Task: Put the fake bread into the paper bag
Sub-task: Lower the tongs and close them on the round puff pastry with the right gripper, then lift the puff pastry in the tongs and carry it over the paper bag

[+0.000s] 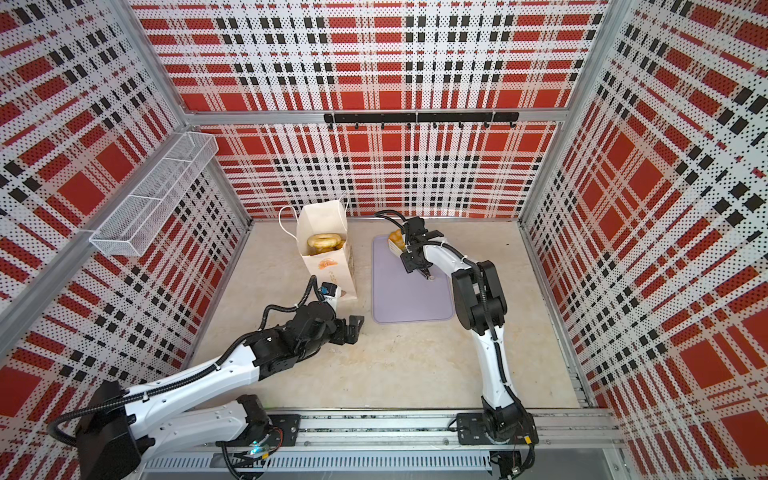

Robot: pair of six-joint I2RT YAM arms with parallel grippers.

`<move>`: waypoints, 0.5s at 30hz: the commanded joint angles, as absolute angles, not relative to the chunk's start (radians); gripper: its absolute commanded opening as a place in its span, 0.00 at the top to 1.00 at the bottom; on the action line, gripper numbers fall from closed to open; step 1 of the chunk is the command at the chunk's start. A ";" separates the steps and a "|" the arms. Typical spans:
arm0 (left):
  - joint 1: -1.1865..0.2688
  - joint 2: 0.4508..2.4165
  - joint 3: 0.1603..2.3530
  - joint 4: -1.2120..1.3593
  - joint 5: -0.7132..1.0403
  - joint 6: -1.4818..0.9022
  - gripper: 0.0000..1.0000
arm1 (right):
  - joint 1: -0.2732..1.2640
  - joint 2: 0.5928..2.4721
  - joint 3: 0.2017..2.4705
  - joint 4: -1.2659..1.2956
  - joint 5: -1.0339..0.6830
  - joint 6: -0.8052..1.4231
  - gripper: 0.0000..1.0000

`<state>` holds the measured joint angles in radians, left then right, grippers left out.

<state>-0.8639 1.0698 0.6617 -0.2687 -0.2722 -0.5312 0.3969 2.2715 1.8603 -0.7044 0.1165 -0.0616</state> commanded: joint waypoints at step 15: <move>-0.856 1.085 0.680 -0.235 -0.265 -0.537 0.01 | 0.393 2.332 1.954 -0.757 0.113 -0.077 0.49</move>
<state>-0.8623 1.0821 0.6621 -0.2550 -0.2649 -0.5316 0.3969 2.3199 1.9293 -0.7673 0.1303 -0.0650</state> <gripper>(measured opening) 0.995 0.517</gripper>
